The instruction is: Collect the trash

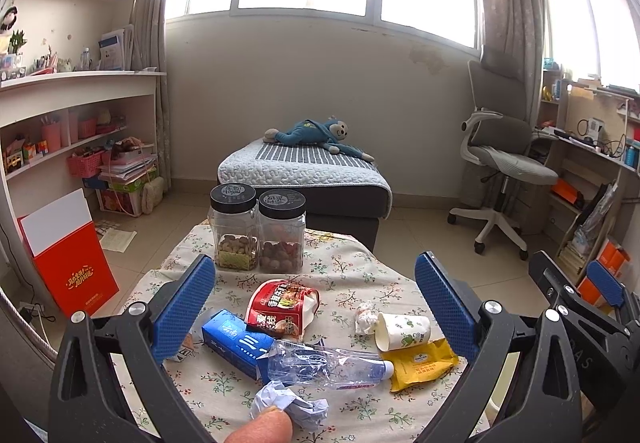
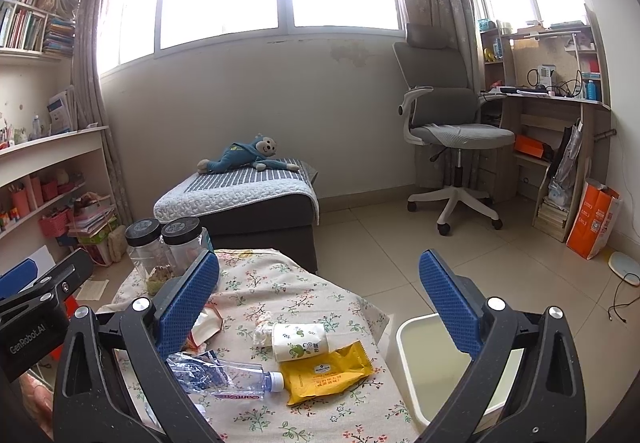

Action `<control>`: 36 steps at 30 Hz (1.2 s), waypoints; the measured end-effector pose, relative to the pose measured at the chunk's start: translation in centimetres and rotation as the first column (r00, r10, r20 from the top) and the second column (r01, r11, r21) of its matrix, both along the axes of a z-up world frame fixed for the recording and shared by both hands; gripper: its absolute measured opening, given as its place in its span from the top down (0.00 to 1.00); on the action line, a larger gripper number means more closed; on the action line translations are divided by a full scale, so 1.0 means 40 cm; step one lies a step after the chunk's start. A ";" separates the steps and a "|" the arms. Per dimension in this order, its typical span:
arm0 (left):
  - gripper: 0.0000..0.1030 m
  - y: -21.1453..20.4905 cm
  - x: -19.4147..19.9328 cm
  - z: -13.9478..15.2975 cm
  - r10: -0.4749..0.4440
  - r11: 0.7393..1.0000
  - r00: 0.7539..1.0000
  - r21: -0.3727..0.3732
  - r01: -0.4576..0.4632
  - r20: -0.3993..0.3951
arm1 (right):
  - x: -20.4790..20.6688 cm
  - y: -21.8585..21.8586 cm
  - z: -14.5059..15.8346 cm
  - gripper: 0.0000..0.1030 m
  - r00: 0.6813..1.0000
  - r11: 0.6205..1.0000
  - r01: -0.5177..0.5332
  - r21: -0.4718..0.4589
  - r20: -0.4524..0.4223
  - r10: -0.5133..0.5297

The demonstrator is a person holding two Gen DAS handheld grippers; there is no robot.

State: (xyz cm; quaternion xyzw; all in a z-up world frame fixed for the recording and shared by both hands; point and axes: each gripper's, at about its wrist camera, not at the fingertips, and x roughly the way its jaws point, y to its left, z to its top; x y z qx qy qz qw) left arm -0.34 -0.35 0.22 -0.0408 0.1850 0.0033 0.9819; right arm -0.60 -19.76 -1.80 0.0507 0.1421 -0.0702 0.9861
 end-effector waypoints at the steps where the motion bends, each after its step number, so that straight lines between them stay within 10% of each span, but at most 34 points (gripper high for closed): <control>1: 0.06 0.001 0.000 0.000 0.000 1.000 1.000 0.000 0.000 0.000 | 0.000 -0.001 0.000 0.07 1.000 1.000 -0.001 0.002 0.000 0.001; 36: 0.06 0.007 0.007 -0.019 -0.002 1.000 1.000 -0.009 0.002 -0.013 | 0.001 0.001 -0.003 0.07 1.000 1.000 -0.005 0.005 -0.007 0.005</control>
